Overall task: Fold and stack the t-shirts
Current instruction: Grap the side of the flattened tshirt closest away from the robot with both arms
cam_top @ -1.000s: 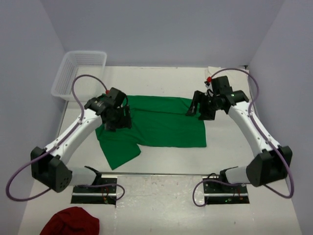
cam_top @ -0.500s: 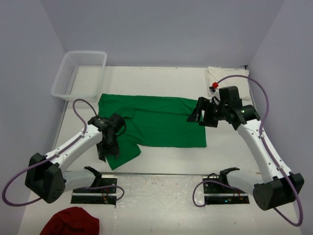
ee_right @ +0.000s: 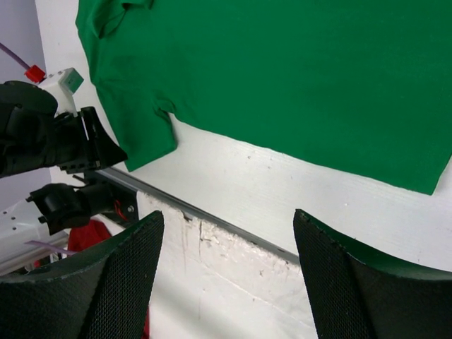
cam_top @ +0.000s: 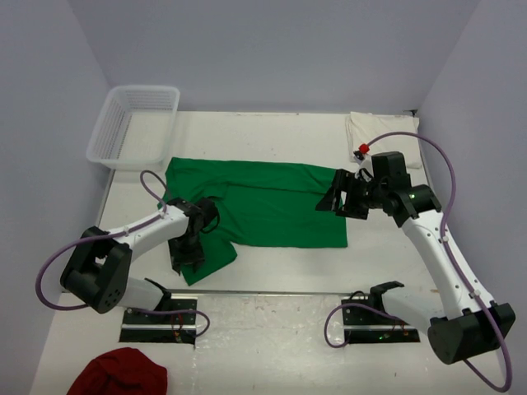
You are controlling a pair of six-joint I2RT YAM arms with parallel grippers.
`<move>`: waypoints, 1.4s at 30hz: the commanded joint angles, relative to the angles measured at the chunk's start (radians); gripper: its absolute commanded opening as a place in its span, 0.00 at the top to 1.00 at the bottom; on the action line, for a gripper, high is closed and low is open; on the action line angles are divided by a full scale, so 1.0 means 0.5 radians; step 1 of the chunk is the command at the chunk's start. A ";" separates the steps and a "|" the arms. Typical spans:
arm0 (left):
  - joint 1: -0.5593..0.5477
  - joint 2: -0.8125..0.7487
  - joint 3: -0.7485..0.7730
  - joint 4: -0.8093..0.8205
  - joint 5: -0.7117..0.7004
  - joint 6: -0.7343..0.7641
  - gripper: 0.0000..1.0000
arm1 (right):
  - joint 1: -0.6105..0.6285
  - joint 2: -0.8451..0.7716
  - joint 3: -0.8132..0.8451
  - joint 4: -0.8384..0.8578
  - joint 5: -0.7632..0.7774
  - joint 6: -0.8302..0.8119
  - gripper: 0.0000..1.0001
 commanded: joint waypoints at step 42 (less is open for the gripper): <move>-0.020 0.436 0.087 0.234 0.307 0.511 0.47 | 0.001 -0.047 0.183 -0.089 0.155 0.090 0.23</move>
